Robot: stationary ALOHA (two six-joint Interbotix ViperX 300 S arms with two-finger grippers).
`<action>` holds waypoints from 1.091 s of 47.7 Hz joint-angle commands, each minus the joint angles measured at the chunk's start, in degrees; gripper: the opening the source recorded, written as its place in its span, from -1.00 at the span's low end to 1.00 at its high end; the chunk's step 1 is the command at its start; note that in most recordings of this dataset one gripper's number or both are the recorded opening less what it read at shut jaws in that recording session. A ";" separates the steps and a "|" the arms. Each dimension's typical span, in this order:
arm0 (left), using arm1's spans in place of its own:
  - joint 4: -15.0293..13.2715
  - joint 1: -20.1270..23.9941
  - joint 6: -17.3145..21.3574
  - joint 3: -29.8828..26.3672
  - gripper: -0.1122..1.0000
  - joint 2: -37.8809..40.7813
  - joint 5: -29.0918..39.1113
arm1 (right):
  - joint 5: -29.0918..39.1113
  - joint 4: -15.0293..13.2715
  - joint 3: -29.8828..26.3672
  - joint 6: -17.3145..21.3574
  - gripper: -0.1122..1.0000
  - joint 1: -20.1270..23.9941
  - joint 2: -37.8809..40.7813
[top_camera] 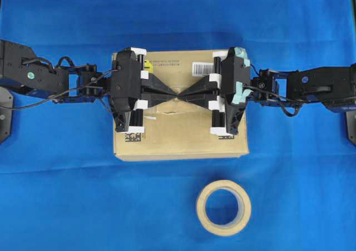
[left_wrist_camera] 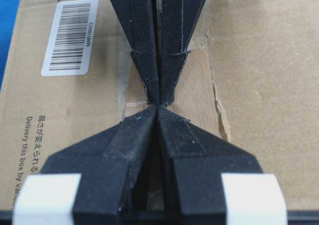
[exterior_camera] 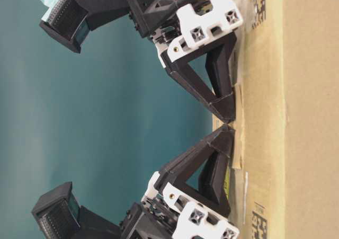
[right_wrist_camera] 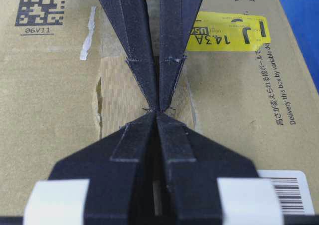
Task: Apply tape along the seams of the closed cardboard box to seal it securely.
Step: 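Press both grippers down on the tape along the seam toward each other, then slide both grippers apart along the seam, smoothing the tape flat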
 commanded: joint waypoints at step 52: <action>0.09 -3.78 -0.44 2.55 -0.75 -6.86 -4.48 | -5.27 2.46 3.87 -1.23 -0.77 -0.35 -6.42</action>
